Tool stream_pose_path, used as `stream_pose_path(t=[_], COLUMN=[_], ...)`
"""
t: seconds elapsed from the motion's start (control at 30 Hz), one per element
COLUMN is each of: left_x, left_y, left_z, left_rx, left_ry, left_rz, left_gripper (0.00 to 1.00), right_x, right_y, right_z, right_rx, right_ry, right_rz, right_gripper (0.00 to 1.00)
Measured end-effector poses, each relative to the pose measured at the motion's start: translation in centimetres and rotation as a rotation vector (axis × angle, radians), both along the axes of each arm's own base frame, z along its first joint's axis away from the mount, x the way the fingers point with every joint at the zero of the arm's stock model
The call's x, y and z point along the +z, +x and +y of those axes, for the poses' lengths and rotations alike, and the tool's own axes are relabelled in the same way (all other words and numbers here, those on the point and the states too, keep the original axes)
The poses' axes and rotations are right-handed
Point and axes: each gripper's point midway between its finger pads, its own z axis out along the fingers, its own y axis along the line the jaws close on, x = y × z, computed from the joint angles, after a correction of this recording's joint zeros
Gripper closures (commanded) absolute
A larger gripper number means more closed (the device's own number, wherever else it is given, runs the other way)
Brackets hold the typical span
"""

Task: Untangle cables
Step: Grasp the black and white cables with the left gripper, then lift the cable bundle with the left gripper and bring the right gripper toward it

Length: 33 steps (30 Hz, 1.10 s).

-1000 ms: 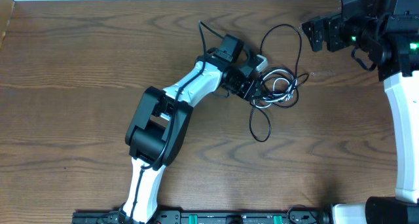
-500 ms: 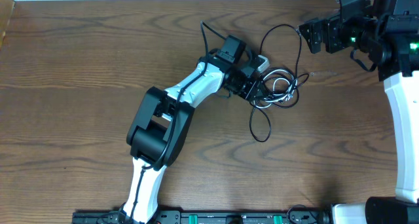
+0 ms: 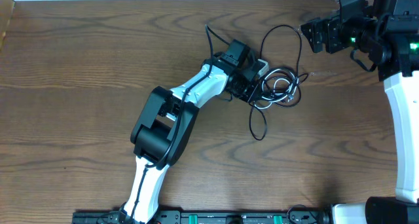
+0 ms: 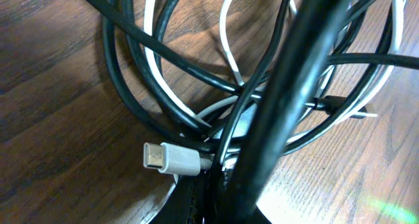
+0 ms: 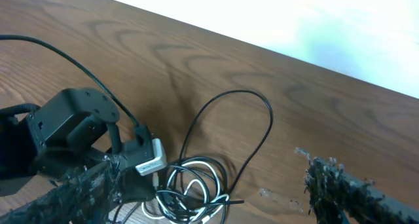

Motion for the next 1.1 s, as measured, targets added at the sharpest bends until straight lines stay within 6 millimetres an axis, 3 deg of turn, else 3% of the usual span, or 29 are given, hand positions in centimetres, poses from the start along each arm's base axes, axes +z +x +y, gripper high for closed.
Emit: stream_pose_path(t=[0.17,0.27,0.37,0.53,0.67,0.8,1.1], left_x=[0.4,2.2,5.9,15.0,18.5,19.3,19.1], left_y=[1.2,2.8,4.6,5.5,4.6,4.2,4.1], left_z=[1.4,3.5,5.5,7.7,7.8,7.9,8.0], left_rx=[0.037,0.091,0.143,0.191,0.174,0.171,0.171], left_ry=[0.008,0.014,-0.004,-0.074,-0.101,-0.104,-0.099], left_rz=[-0.008,-0.044,-0.114,-0.284,-0.352,-0.363,-0.353], left_gripper=[0.92,0.93,0.93,0.92,0.93,0.93,0.92], right_x=[0.0,0.0,-0.1,-0.4,-0.5,-1.1,-6.1], right_y=[0.0,0.0,-0.1,-0.4,-0.7,-0.6,0.5], right_z=[0.0,0.0,0.1,0.6,1.2,2.1,4.6], right_rx=[0.000,0.000,0.005,0.019,0.035,0.062,0.130], right_ry=[0.000,-0.001,-0.003,-0.006,-0.006,0.003,-0.009], right_rz=[0.000,0.000,0.004,0.018,0.027,0.046,0.175], right_gripper=[0.11,0.07,0.01,0.01,0.01,0.01,0.01])
